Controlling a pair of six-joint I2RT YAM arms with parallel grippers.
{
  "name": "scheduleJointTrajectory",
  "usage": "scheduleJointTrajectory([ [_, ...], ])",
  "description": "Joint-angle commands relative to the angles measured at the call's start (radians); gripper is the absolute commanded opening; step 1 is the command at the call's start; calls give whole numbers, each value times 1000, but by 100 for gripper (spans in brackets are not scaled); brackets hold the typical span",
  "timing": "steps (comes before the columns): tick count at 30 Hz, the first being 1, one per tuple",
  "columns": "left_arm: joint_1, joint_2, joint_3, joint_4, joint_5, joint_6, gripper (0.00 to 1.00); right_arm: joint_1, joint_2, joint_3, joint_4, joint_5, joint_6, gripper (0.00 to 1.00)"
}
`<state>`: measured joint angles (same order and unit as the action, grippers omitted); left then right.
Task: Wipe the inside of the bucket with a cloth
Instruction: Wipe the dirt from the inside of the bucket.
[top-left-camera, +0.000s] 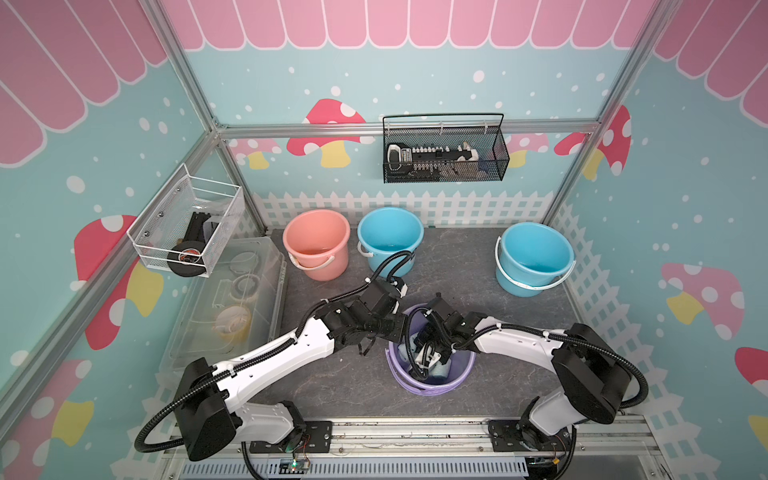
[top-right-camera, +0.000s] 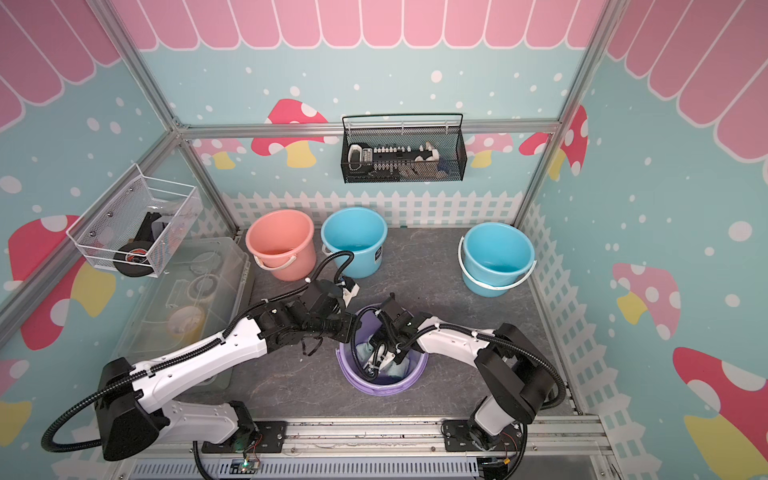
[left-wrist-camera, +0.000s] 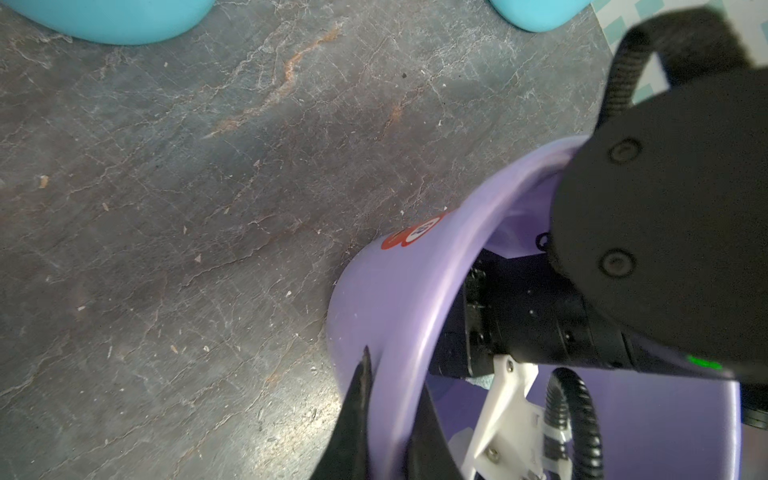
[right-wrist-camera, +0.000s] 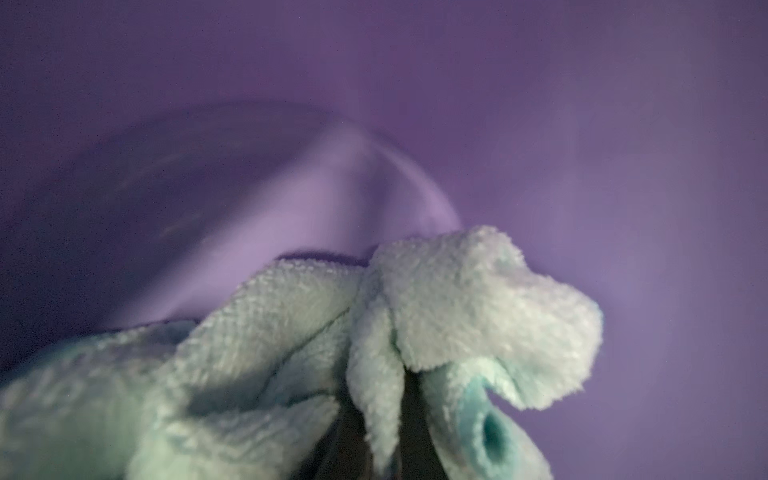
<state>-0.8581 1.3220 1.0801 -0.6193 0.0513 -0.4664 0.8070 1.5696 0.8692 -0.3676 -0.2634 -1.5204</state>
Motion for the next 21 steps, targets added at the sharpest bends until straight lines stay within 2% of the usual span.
scheduleJointTrajectory([
  [1,-12,-51,27,84,7,13,0,14,20,36,-162,-102,55,0],
  [6,-12,-54,22,81,1,18,0,14,-72,52,-165,-43,59,0],
  [13,-12,-36,29,83,8,27,0,14,-233,73,-154,55,-4,0],
  [21,-12,-27,35,66,25,45,0,24,-324,138,-94,183,-178,0],
])
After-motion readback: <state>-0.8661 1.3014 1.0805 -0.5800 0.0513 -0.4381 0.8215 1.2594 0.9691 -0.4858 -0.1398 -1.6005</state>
